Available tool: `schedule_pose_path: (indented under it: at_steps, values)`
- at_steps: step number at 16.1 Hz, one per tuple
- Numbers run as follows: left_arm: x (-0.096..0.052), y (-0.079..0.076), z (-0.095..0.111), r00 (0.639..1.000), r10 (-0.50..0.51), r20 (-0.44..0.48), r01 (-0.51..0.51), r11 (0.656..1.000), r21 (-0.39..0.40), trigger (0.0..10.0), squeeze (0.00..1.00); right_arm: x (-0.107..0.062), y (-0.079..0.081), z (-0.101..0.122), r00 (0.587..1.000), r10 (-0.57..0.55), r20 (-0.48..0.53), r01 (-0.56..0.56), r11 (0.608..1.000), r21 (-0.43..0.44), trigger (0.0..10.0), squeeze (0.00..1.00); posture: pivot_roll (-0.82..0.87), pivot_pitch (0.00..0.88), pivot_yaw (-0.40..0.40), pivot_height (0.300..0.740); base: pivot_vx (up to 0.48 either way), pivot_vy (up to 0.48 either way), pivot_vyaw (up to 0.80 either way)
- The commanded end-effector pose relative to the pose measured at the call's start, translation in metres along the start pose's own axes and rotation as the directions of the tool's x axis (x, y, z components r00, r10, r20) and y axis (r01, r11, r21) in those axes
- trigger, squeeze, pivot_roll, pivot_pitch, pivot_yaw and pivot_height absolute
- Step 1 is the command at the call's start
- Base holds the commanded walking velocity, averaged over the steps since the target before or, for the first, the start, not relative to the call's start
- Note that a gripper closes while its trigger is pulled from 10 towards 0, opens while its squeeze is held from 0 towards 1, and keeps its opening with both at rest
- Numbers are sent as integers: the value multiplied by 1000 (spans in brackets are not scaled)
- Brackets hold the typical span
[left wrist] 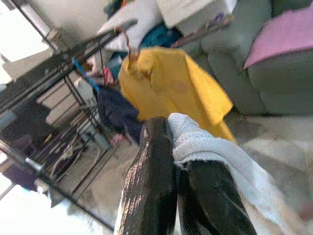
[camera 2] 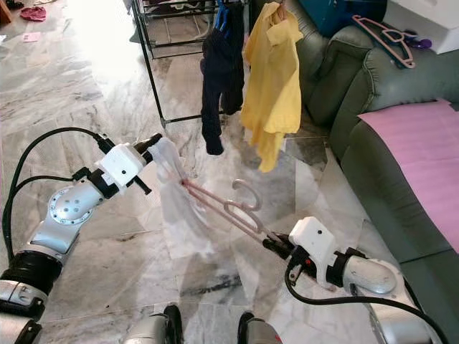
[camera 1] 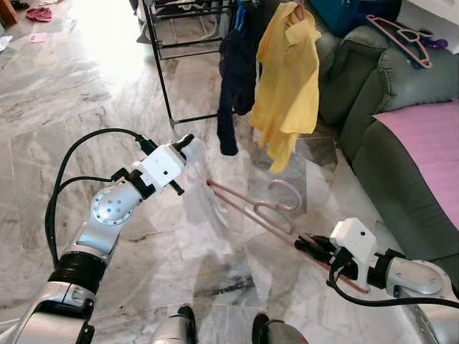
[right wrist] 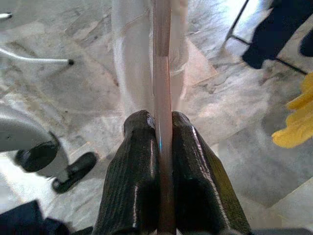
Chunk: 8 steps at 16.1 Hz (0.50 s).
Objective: Hang hanger
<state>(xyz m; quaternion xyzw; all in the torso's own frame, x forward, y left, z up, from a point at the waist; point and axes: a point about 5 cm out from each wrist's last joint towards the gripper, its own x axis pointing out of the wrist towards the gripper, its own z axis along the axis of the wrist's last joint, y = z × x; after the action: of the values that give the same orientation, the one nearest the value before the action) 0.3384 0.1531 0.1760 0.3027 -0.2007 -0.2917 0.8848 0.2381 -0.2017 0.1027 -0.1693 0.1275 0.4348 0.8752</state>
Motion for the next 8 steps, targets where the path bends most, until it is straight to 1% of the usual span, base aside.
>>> schedule_pose_path:
  at_steps: [1,2,3,4,6,7,8]
  values:
    - [3,4,11,998,10,57,-10,1000,1,10000,0,0,6,-6,999,46,-19,-46,999,24,10000,0,-42,235,-7,740,0,0,0]
    - [6,4,18,996,6,90,-6,1000,-9,10000,0,2,5,-12,999,22,-30,-20,998,59,10000,0,-43,234,-5,740,0,0,0]
    - [10,4,33,988,21,153,-14,999,-44,10000,0,7,-2,-21,998,-43,-37,47,988,144,10000,0,-43,233,-2,740,0,0,0]
    - [11,3,38,984,28,175,-16,997,-70,10000,0,10,-5,-25,997,-73,-37,78,979,186,10000,0,-42,232,-1,740,0,0,0]
    - [13,-5,49,977,6,213,15,995,-98,10000,0,21,-15,-32,985,-167,-44,173,954,246,10000,0,-35,229,5,740,0,0,0]
    - [13,-17,56,971,-31,238,62,990,-124,10000,0,31,-27,-34,963,-266,-33,262,912,314,10000,0,-29,228,7,740,0,0,0]
    - [13,-24,59,968,-46,248,83,986,-141,10000,0,36,-33,-34,948,-316,-29,305,884,353,10000,0,-27,227,7,740,0,0,0]
